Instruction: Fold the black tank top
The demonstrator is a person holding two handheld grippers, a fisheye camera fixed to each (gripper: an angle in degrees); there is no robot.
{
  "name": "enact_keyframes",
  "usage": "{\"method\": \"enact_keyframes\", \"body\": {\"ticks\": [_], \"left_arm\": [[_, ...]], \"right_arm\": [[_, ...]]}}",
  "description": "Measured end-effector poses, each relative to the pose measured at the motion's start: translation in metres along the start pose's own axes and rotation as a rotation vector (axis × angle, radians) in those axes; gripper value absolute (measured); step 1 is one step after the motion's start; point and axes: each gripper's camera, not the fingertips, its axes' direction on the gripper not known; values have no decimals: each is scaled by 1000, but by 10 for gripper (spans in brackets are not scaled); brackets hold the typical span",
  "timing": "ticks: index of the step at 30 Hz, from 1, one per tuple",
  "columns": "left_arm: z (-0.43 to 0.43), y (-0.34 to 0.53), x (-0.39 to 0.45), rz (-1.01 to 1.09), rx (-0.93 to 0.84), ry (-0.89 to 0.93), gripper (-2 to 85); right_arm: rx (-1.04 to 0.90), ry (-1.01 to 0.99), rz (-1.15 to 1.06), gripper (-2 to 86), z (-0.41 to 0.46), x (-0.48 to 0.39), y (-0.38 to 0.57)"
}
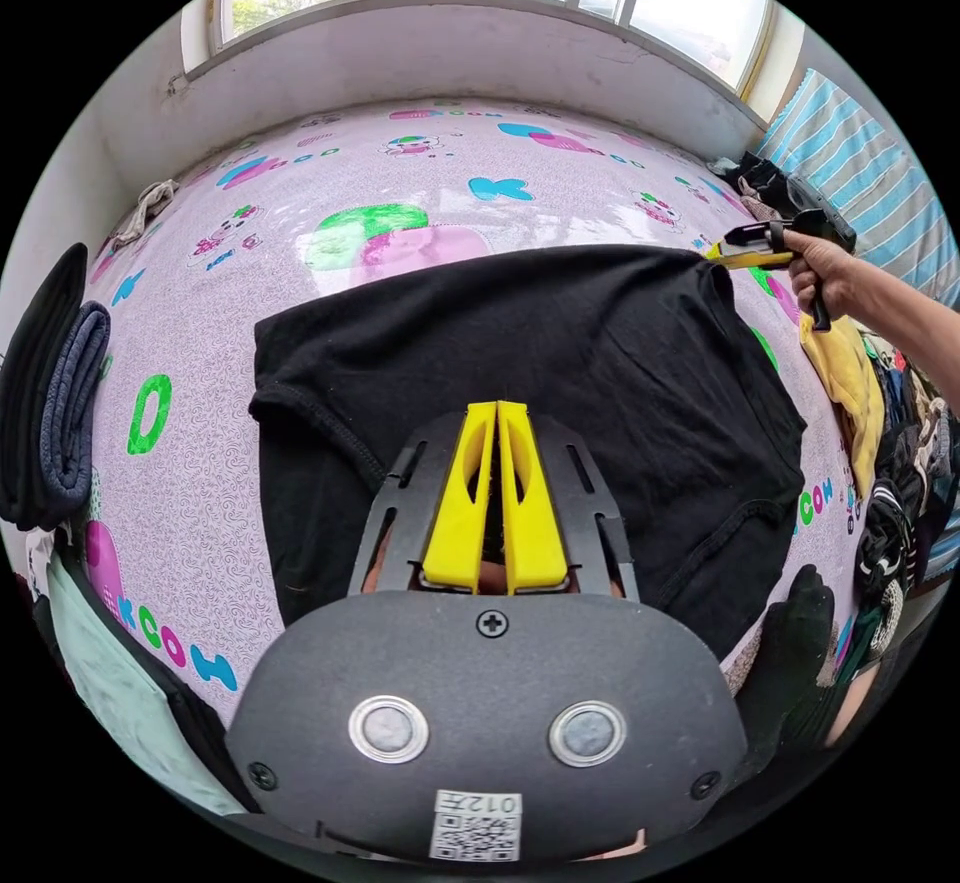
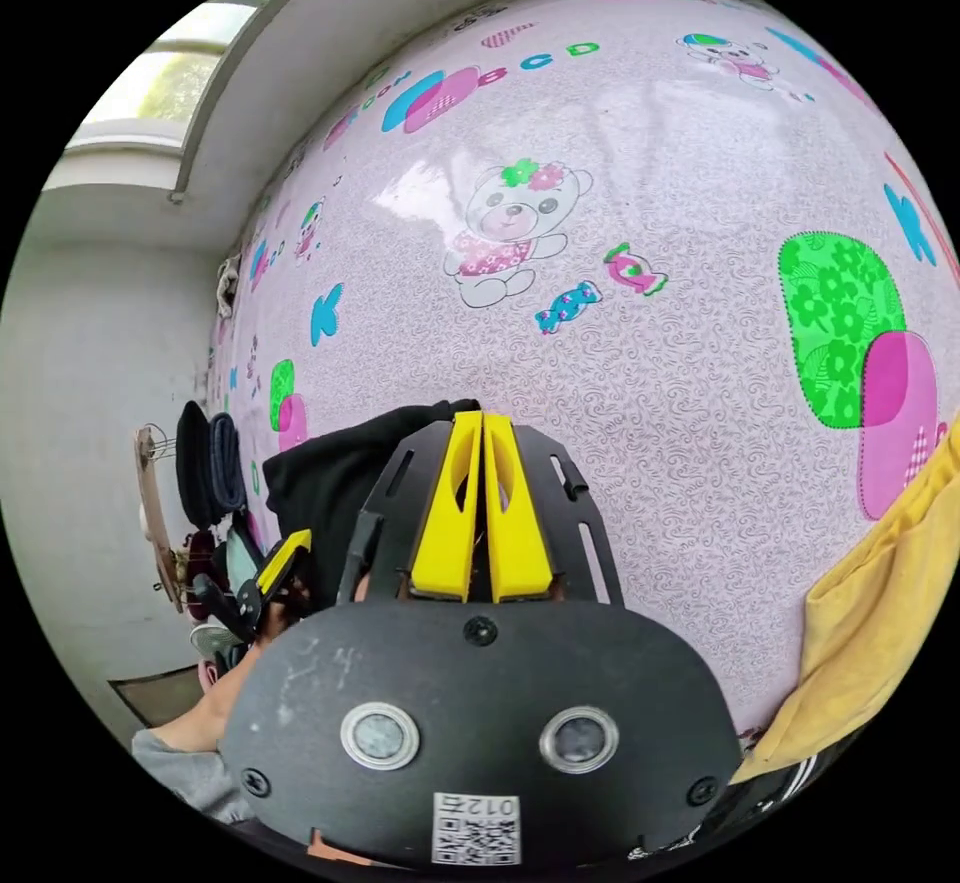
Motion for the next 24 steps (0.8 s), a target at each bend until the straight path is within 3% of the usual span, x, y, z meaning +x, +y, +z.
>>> {"method": "enact_keyframes", "body": {"ticks": [3,7,12,19,24], "left_arm": [[1,-1,1,0,0,0,-2],[2,-3,3,3,1,-6,-2],[3,-5,4,0,1,0,-2],[5,-7,6,-4,1,9,-2],[5,-9,9,-2,1,4,-2]], "right_arm": [[63,124,-17,-3,-39,-43,7],[29,-68,8,25,-65,-101,-8],[-91,39,27,26,-53,-178,-15],[-128,-52,61,-3,-59,-251,-4],[90,18,-61,-6,-108,-312,17]]}}
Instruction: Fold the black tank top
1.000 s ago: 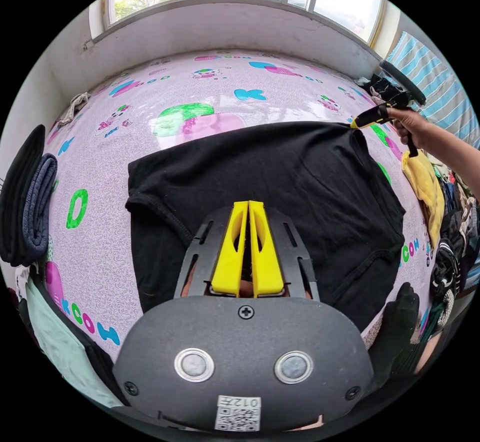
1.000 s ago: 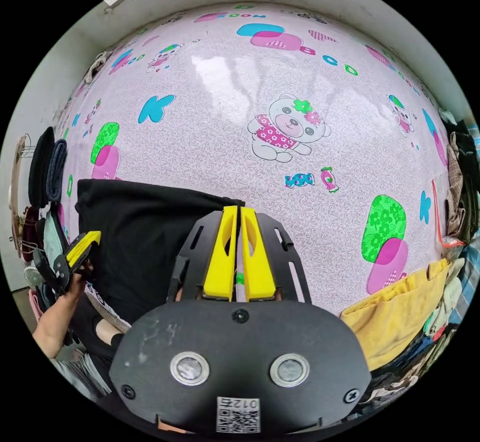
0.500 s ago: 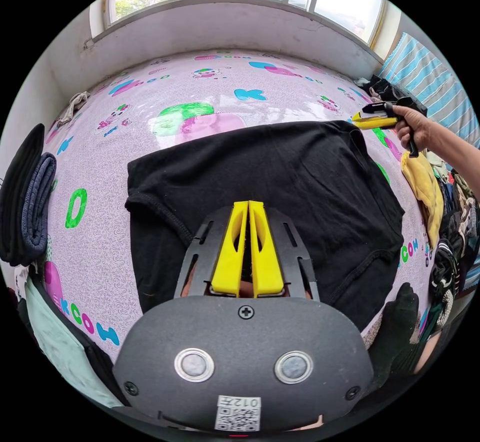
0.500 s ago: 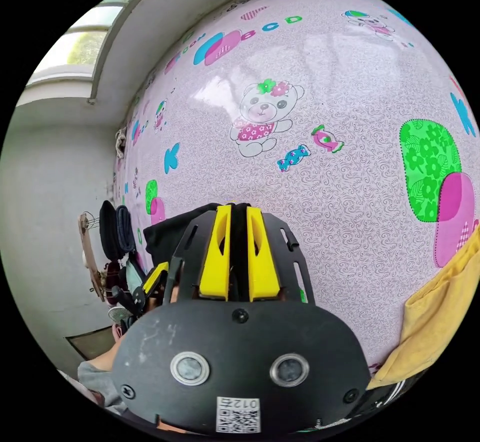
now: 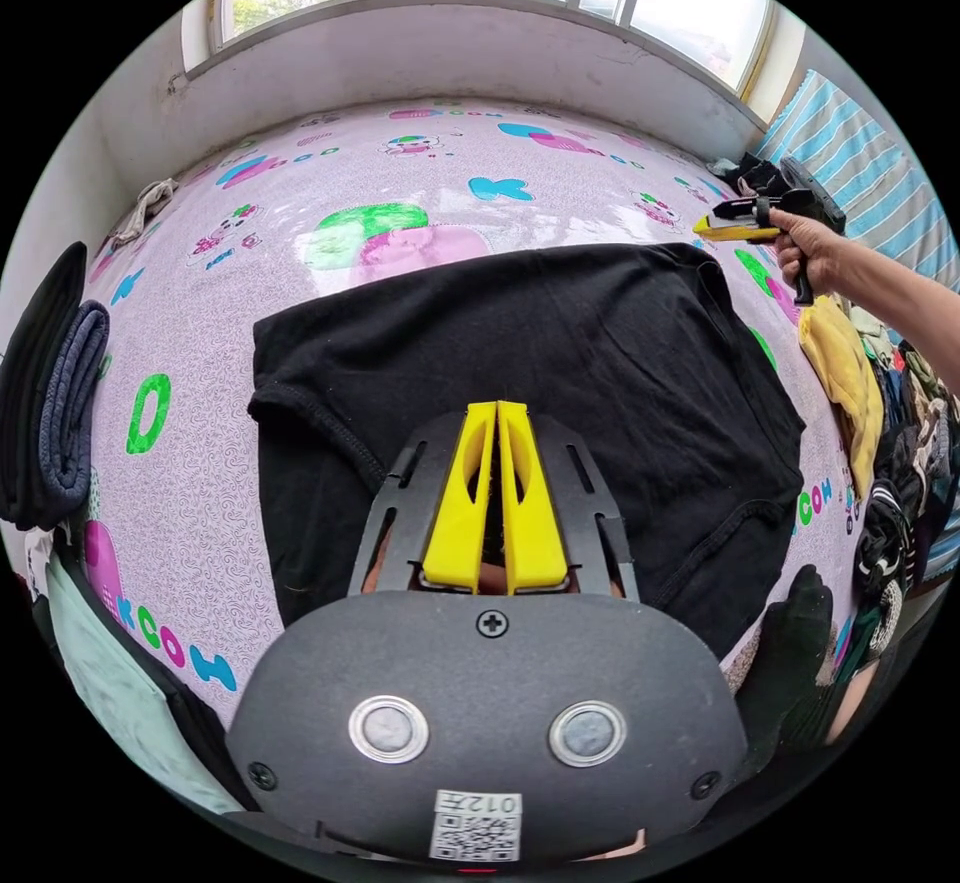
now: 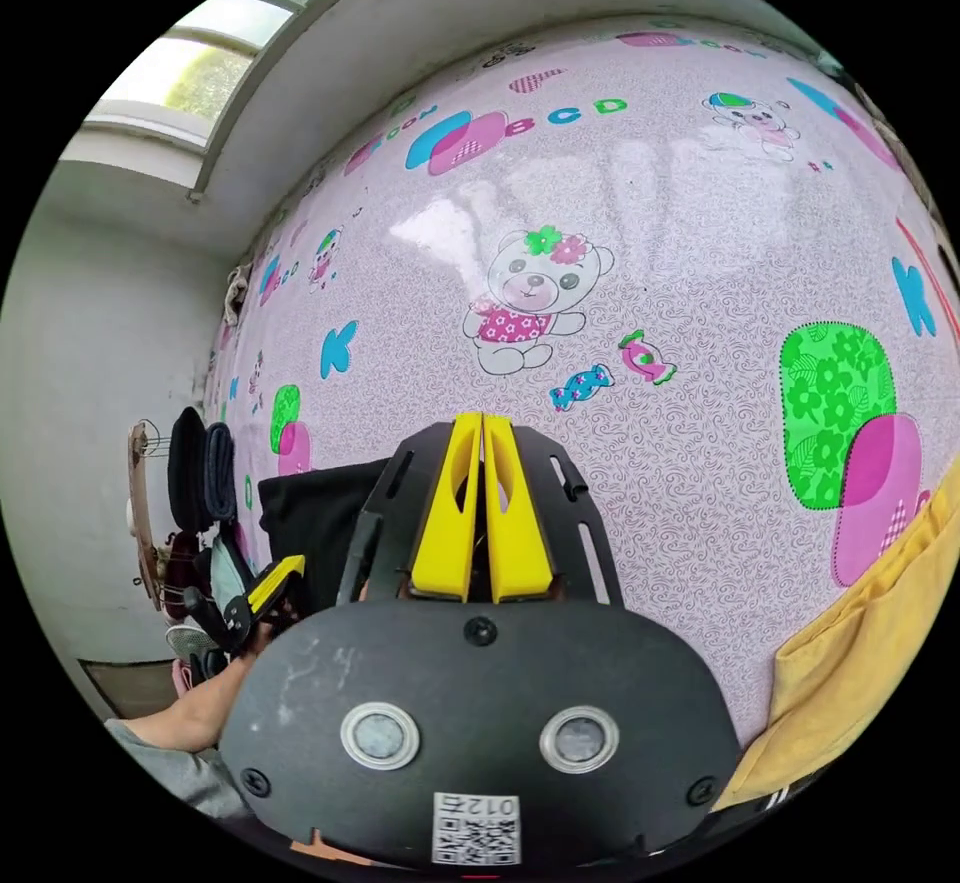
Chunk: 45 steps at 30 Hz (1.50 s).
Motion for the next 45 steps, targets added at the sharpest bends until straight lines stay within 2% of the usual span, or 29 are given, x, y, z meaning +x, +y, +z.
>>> {"method": "enact_keyframes", "body": {"ticks": [4,11,16,18,20,23,24,29,38,42,44,45], "left_arm": [[1,-1,1,-3,0,7,-2],[1,-2,8,8,1,-16,-2],[1,-3,12,15,2,-30,-2],[1,-3,13,14,2,-29,-2],[1,-3,14,14,2,-29,-2],[1,-3,16,16,2,-33,-1],[1,-3,16,16,2,-33,-1],[1,-4,16,12,1,-26,-1],[0,-4,19,17,2,-37,-1],[0,-4,20,19,2,-41,-1],[0,-4,20,19,2,-42,-1],[0,-4,20,19,2,-42,-1]], "right_arm": [[-82,2,-11,-1,1,-29,25],[-113,-214,173,28,-6,-35,80],[-164,-220,142,4,16,-68,97],[-154,-168,85,-3,16,-86,100],[-100,34,-21,-5,1,-114,101],[-120,170,-113,-3,-1,-135,111],[-106,162,-108,-2,-5,-136,115],[-80,-171,10,56,-32,-118,172],[-195,-289,104,67,-1,-101,232],[-229,-240,40,25,7,-101,248],[-254,-40,-26,16,3,-95,254],[-259,-14,-47,15,2,-93,256]]}}
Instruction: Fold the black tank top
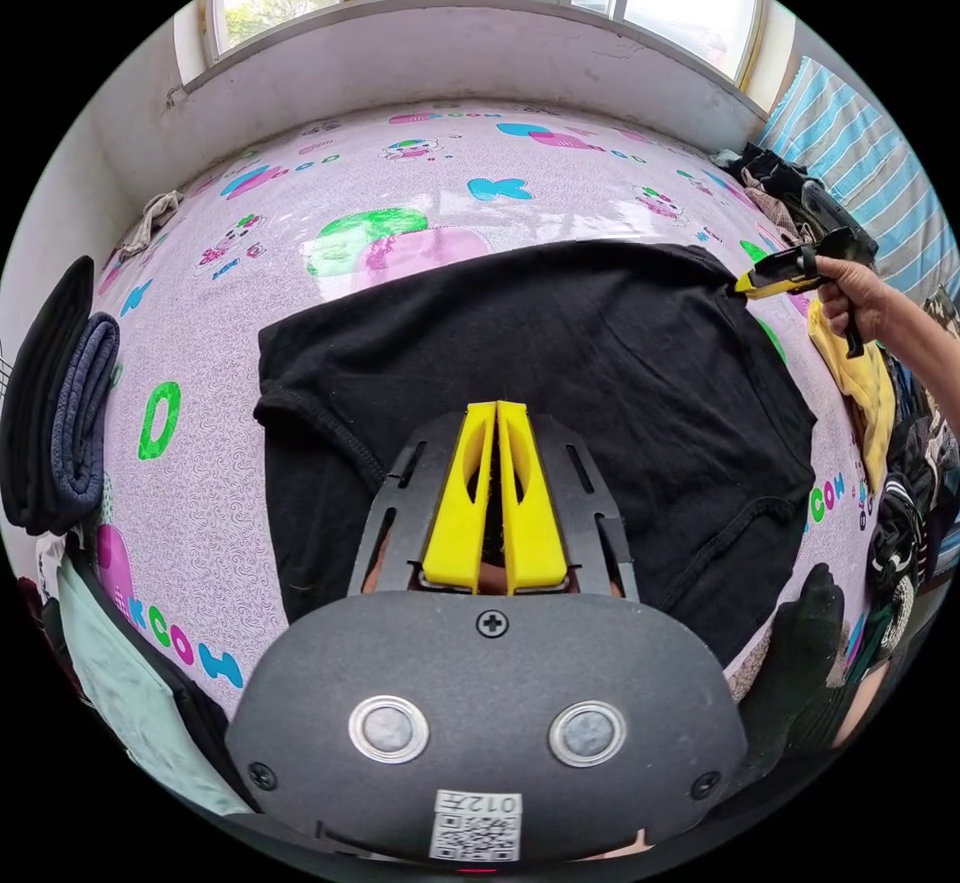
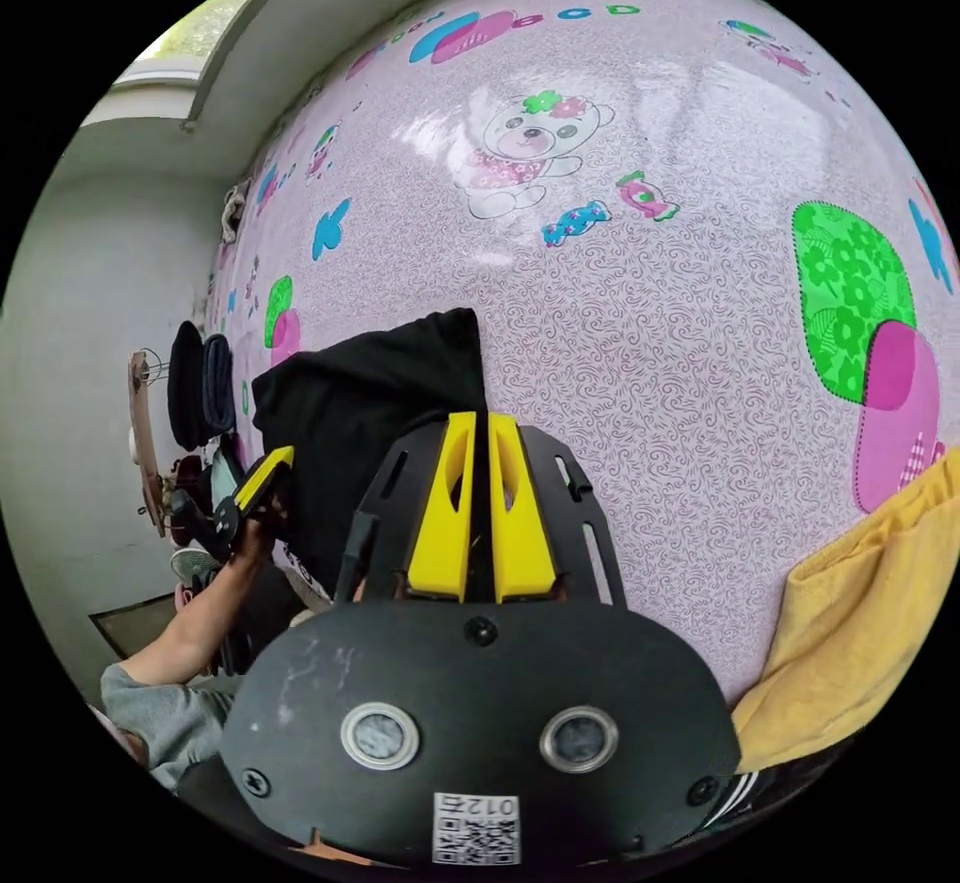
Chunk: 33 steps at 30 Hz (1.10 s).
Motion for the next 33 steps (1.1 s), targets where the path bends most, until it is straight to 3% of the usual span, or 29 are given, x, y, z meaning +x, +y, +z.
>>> {"method": "enact_keyframes", "body": {"ticks": [11,17,25,30,33], "left_arm": [[1,-1,-14,-33,-4,69,-1],[0,-1,-12,-23,-3,48,-1],[-9,-8,-8,-7,-66,-14,0],[-16,-3,11,131,-87,136,-1],[-6,2,3,85,-125,133,-1]], "right_arm": [[137,-244,-72,48,-17,18,96],[-4,-188,-147,34,45,9,106],[-43,-204,-78,-4,39,78,130],[-16,-262,-52,4,42,117,130],[1,-230,-57,21,27,125,125]]}}
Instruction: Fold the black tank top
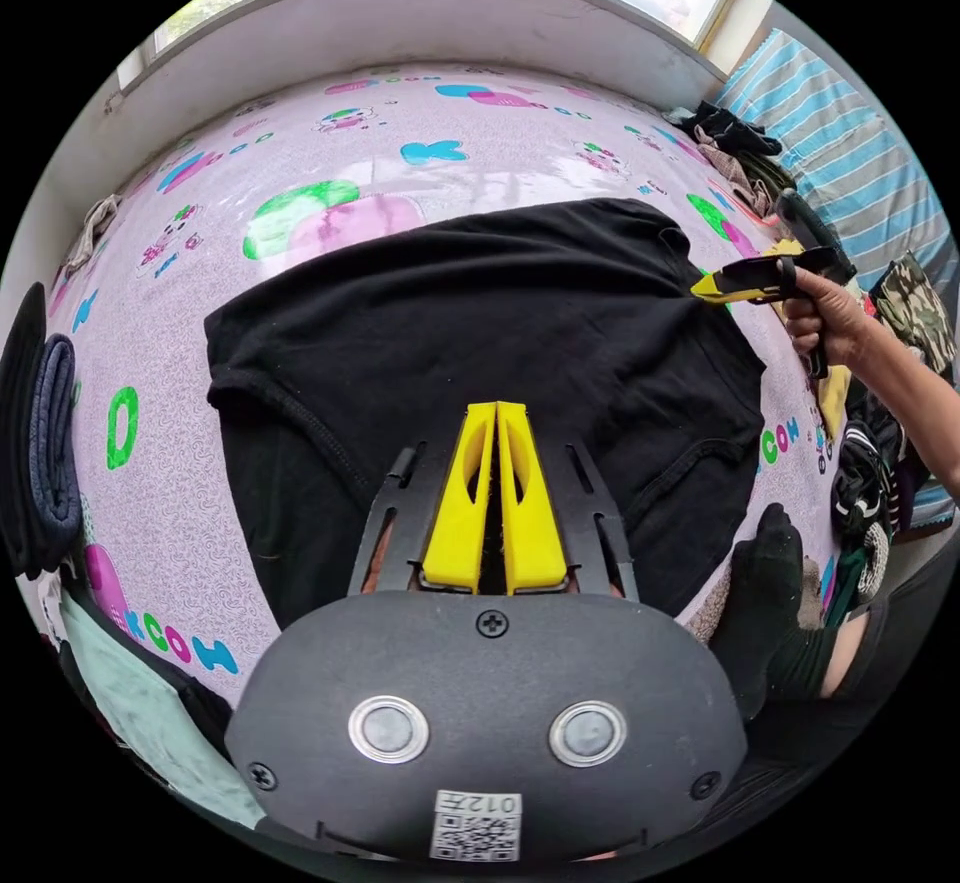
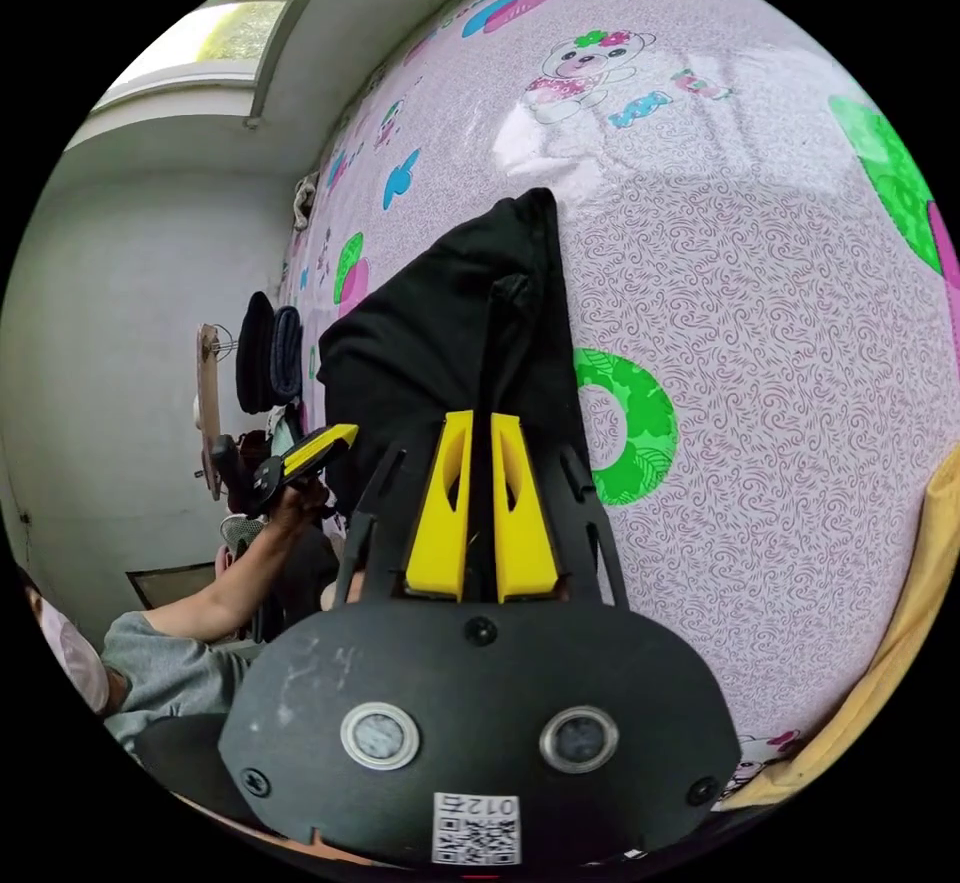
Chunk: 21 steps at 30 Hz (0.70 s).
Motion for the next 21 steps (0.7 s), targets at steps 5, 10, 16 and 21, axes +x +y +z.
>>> {"method": "enact_keyframes", "body": {"ticks": [5,10,16,21], "left_arm": [[0,11,-9,-22,29,45,0],[-1,16,-4,14,42,7,0],[-3,24,-4,26,37,9,0],[-3,44,10,84,39,-4,-1]], "right_arm": [[148,-25,38,52,-51,21,-20],[179,-61,137,62,-49,53,-50],[204,13,178,0,-68,89,-49],[232,33,141,-1,-104,119,-14]]}}
